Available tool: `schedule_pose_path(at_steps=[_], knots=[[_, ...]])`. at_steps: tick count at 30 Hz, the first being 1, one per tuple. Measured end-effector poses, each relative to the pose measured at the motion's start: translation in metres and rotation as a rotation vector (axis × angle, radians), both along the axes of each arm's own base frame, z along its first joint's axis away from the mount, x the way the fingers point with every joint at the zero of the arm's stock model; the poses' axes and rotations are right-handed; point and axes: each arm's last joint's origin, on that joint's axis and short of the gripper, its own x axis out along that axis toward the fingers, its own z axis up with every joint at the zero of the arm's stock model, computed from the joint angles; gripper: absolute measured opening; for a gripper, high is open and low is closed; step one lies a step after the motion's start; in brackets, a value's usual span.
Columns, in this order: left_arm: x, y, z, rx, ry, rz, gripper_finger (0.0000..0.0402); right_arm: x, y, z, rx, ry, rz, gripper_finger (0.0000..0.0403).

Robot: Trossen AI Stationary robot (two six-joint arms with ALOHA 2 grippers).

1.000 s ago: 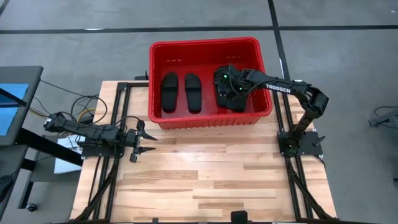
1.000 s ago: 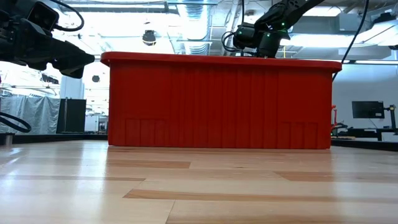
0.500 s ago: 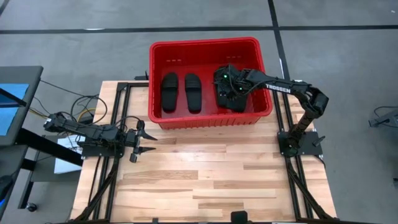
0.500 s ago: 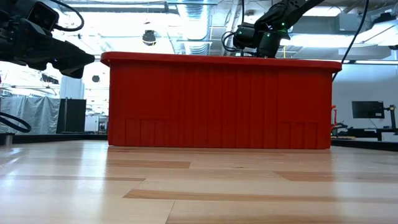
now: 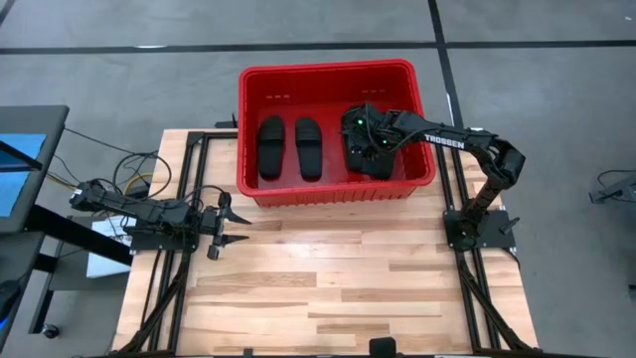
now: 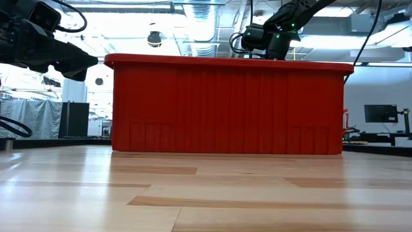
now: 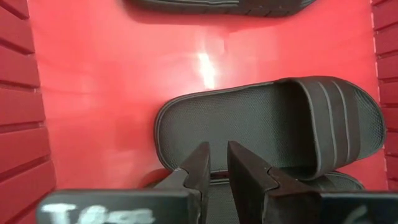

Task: Pick and place slides into bin
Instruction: Return to Home Position

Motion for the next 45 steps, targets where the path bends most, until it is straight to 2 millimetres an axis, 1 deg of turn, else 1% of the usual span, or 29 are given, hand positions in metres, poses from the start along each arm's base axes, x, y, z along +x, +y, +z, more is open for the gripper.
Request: schedule_pose_path(at_steps=[10, 13, 17, 25, 29, 34, 39, 45], knots=[[0.000, 0.000, 0.000, 0.000, 0.001, 0.000, 0.0178, 0.002, 0.004, 0.000, -0.013, 0.016, 0.023, 0.0047], [0.000, 0.000, 0.000, 0.000, 0.000, 0.000, 0.0178, 0.000, 0.006, 0.006, -0.038, 0.013, 0.022, 0.0047], [0.000, 0.000, 0.000, 0.000, 0.000, 0.000, 0.0178, -0.003, 0.009, 0.024, -0.065, -0.032, 0.022, 0.0047], [0.000, 0.000, 0.000, 0.000, 0.001, 0.000, 0.0178, -0.018, 0.018, 0.076, -0.146, -0.177, 0.016, 0.0047], [0.000, 0.000, 0.000, 0.000, 0.001, 0.000, 0.0178, -0.028, 0.024, 0.097, -0.164, -0.291, -0.022, 0.0047], [0.000, 0.000, 0.000, 0.000, 0.000, 0.000, 0.0178, -0.044, 0.030, 0.122, -0.113, -0.462, -0.023, 0.0047], [0.000, 0.000, 0.000, 0.000, 0.001, 0.000, 0.0178, -0.061, 0.034, 0.136, -0.099, -0.529, -0.071, 0.0047], [0.000, 0.000, 0.000, 0.000, 0.000, 0.000, 0.0178, -0.087, 0.049, 0.130, -0.105, -0.601, -0.108, 0.0040]])
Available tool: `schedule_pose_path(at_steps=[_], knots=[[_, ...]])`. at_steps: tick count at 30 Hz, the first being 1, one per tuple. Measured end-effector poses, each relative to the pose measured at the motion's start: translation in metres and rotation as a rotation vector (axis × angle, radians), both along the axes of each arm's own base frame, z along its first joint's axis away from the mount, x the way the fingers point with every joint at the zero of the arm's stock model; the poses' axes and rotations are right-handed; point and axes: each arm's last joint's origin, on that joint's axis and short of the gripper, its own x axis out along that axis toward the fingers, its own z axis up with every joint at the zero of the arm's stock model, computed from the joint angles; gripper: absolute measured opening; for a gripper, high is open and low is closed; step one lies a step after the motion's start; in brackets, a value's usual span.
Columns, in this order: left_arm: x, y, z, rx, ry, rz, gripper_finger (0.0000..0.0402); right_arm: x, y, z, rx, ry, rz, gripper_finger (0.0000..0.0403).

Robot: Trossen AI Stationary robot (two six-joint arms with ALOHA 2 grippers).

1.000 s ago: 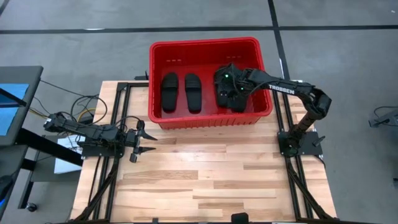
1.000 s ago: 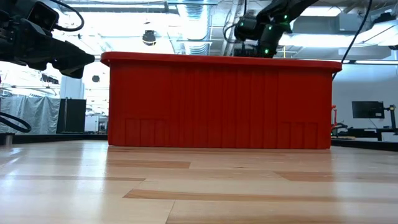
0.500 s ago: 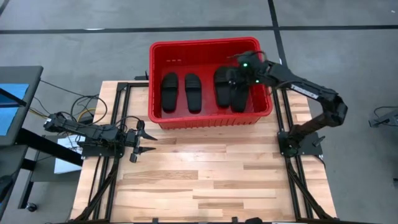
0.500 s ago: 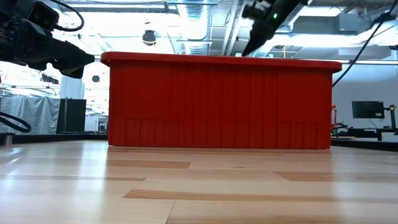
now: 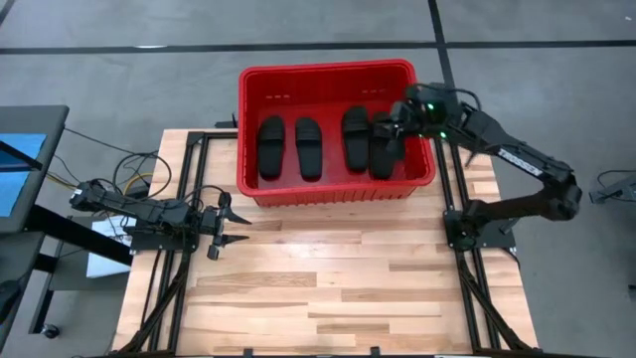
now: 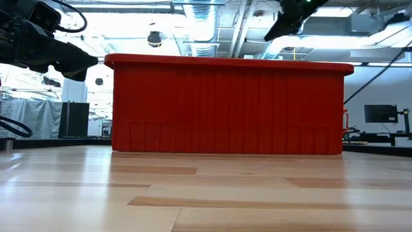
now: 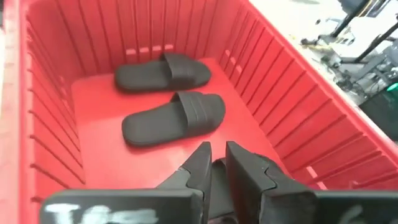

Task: Pick and place slides into bin
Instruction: Return to Home Position

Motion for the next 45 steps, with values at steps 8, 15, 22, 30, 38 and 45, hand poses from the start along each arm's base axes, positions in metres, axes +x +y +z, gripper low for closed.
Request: schedule_pose_path(at_steps=[8, 15, 22, 30, 38, 45], knots=[[0.000, 0.000, 0.000, 0.000, 0.000, 0.000, 0.0178, -0.031, 0.038, -0.025, -0.025, -0.187, 0.035, 0.0016], [0.000, 0.000, 0.000, 0.000, 0.000, 0.000, 0.0178, -0.046, 0.082, -0.061, 0.019, -0.337, 0.195, 0.0011], [0.000, 0.000, 0.000, 0.000, 0.000, 0.000, 0.0178, -0.045, 0.125, -0.092, 0.020, -0.420, 0.295, 0.0011], [0.000, 0.000, 0.000, 0.000, 0.000, 0.000, 0.0178, -0.043, 0.169, -0.108, 0.003, -0.363, 0.335, 0.0011], [0.000, 0.000, 0.000, 0.000, 0.000, 0.000, 0.0178, -0.047, 0.206, -0.116, -0.004, -0.334, 0.357, 0.0010], [0.000, 0.000, 0.000, 0.000, 0.000, 0.000, 0.0178, -0.047, 0.231, -0.132, 0.021, -0.269, 0.372, 0.0010]])
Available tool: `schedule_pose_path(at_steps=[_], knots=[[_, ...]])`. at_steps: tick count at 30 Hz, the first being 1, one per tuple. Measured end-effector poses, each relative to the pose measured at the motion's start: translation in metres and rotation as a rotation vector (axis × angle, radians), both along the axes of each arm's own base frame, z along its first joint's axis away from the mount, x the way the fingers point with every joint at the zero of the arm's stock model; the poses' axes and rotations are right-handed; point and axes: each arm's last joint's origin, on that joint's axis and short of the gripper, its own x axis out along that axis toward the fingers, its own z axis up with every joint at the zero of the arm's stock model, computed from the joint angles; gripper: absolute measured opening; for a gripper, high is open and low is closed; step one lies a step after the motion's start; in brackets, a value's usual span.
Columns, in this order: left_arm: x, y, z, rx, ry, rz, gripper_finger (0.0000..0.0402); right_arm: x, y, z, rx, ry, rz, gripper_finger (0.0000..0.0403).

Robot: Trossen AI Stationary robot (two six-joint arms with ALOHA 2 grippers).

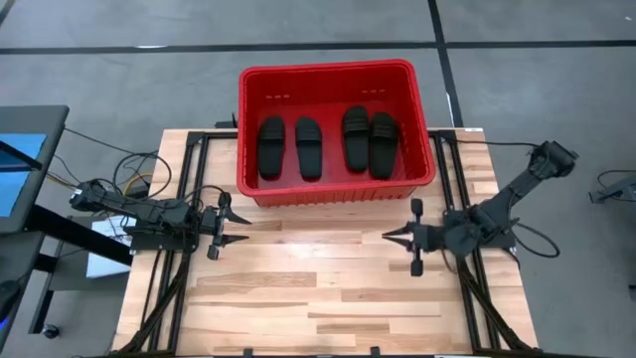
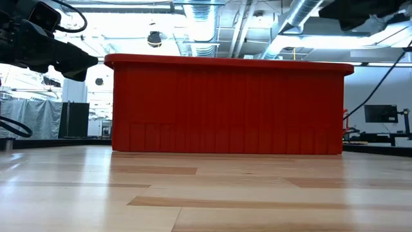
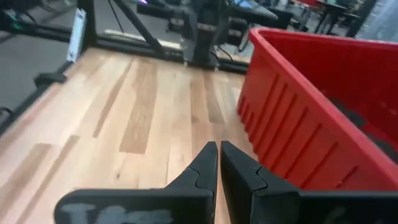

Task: Pick and place slides into bin
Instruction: Return to Home Position

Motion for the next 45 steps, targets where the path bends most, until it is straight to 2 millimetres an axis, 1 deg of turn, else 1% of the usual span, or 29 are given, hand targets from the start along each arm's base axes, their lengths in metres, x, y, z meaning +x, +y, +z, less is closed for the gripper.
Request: schedule_pose_path(at_steps=[2, 5, 7, 10, 12, 17, 20, 22, 25, 27, 31, 35, 41, 45], knots=[[0.000, 0.000, 0.000, 0.000, 0.000, 0.000, 0.0178, 0.001, 0.006, -0.006, -0.014, 0.017, -0.015, 0.0010], [0.000, 0.000, 0.000, 0.000, 0.000, 0.000, 0.0178, -0.001, 0.014, -0.020, -0.012, 0.010, 0.024, 0.0010], [0.000, 0.000, 0.000, 0.000, 0.000, 0.000, 0.0178, -0.005, 0.016, -0.030, 0.003, -0.016, 0.067, 0.0010], [0.000, 0.000, 0.000, 0.000, 0.000, 0.000, 0.0178, -0.016, 0.015, -0.041, 0.024, -0.061, 0.149, 0.0010], [0.000, 0.000, 0.000, 0.000, 0.000, 0.000, 0.0178, -0.023, 0.010, -0.043, 0.037, -0.080, 0.203, 0.0010], [0.000, 0.000, 0.000, 0.000, 0.000, 0.000, 0.0178, -0.037, -0.007, -0.029, 0.057, -0.166, 0.414, 0.0010], [0.000, 0.000, 0.000, 0.000, 0.000, 0.000, 0.0178, -0.044, -0.019, -0.025, 0.064, -0.224, 0.535, 0.0010], [0.000, 0.000, 0.000, 0.000, -0.001, 0.000, 0.0178, -0.048, -0.025, -0.027, 0.081, -0.218, 0.617, 0.0010], [0.000, 0.000, 0.000, 0.000, 0.000, 0.000, 0.0178, -0.052, -0.032, -0.037, 0.139, -0.114, 0.701, 0.0010], [0.000, 0.000, 0.000, 0.000, 0.000, 0.000, 0.0178, -0.053, -0.036, -0.042, 0.197, -0.070, 0.717, 0.0010], [0.000, 0.000, 0.000, 0.000, 0.000, 0.000, 0.0178, -0.058, -0.042, -0.048, 0.270, -0.062, 0.770, 0.0010], [0.000, 0.000, 0.000, 0.000, 0.000, 0.000, 0.0178, -0.060, -0.047, -0.065, 0.264, -0.057, 0.751, 0.0010], [0.000, 0.000, 0.000, 0.000, 0.000, 0.000, 0.0178, -0.062, -0.052, -0.088, 0.238, -0.143, 0.732, 0.0010], [0.000, 0.000, 0.000, 0.000, 0.000, 0.000, 0.0178, -0.063, -0.052, -0.083, 0.229, -0.203, 0.736, 0.0011]])
